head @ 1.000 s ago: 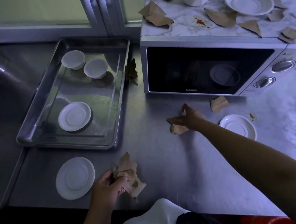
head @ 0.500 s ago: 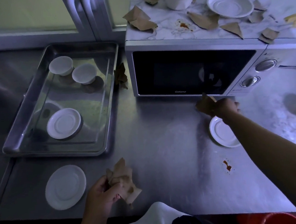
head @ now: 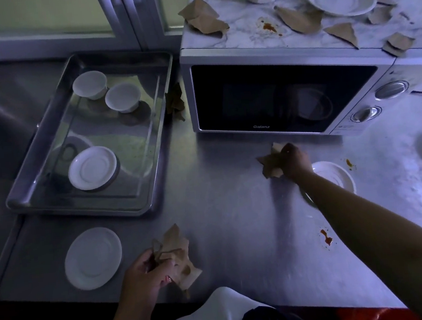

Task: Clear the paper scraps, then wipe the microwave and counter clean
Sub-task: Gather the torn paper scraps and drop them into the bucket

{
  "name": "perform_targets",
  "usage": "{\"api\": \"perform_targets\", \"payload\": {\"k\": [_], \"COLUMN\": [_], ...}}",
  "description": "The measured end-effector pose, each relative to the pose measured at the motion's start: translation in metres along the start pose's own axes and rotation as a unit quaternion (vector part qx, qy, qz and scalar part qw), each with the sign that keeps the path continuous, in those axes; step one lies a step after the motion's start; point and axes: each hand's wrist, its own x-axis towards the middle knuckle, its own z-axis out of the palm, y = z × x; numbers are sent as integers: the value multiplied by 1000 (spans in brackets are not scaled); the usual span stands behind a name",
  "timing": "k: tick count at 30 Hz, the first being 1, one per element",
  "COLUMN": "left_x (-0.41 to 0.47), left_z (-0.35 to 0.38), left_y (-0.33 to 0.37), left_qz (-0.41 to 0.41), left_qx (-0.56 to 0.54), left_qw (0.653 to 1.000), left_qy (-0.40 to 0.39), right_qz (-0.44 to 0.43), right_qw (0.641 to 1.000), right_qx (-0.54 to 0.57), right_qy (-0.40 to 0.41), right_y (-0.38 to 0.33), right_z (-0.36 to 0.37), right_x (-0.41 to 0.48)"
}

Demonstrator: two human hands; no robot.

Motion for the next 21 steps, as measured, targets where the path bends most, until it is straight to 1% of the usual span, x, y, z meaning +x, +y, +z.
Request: {"api": "perform_targets", "payload": {"k": [1,3,5,7,9,12,15,18,19,20,21], "left_x": [-1,-1,-2,-5,-7,-8,-8,-8,-8,-8,-8], "left_z": [0,1,0,-1,-4,-8,-11,-11,-11,-11,-11], "left_y": [1,5,7,7,5,2,2,5,6,7,7], "left_qz": [-4,-15,-15,-7,0,6,1,-5,-8,-13,-18], "left_qx": [-8,-28,-33,-29,-17,-1,-7,-15,-21,-29,-36], "left_qw": [1000,999,999,1000,1000,1000,1000,1000,1000,999,999], "left_qy": [-3,-7,-8,-8,-4,0,11,13,13,12,10], "right_qz": [-11,-34,-29,-5,2,-18,-33,-69,-74,-79,-86], "right_qw": [999,998,998,999,999,986,972,934,932,940,958], "right_qx": [31,57,36,4,-45,-166,-228,-334,-336,-313,-256], "right_qy": [2,24,52,42,2,-14,-41,-111,-117,-110,-94], "right_y": [3,6,8,10,10,7,-6,-27,-31,-31,-29], "right_z": [4,8,7,2,-4,-6,0,11,16,21,27], "right_x": [-2,0,8,15,20,22,14,-1,-11,-19,-29]}}
